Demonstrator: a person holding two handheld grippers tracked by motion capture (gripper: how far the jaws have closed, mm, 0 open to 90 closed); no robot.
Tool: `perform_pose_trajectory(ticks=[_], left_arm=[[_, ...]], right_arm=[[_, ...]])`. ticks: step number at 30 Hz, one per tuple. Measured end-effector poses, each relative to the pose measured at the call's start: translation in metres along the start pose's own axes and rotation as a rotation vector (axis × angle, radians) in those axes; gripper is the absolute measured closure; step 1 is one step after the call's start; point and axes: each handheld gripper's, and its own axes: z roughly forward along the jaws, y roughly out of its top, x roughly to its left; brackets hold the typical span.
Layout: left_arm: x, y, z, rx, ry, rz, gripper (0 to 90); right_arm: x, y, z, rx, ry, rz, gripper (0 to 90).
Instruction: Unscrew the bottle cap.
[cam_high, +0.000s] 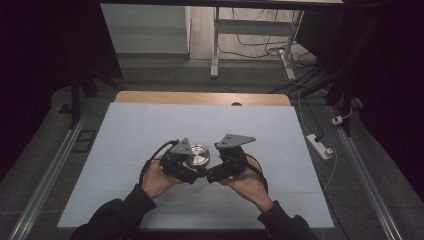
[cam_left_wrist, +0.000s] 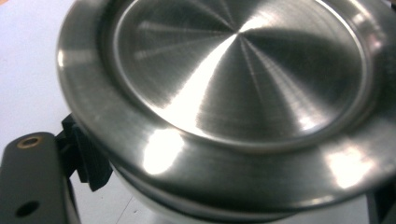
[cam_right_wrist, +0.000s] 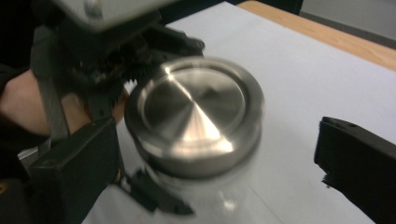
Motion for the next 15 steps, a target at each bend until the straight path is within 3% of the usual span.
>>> perform_pose_trajectory(ticks=[6,9,13,15], left_arm=[[-0.002,0.001,0.002,-0.001,-0.002,-0.001,15.0],[-0.002,0.001,0.001,0.006,-0.012,0.002,15.0],[-0.001,0.001,0.001,0.008,-0.072,0.024,15.0],[-0.001,0.001,-0.001,-0.005,-0.118,0.040,15.0]], right_arm=[[0.005,0.007,0.015,0.015,0.006,-0.027,8.6],[0.005,0.009,0.018,0.013,0.040,-0.047,18.5],[0.005,0.010,0.017,0.027,0.057,-0.075,19.5],[0.002,0.011,0.013,0.026,0.111,-0.083,19.6]])
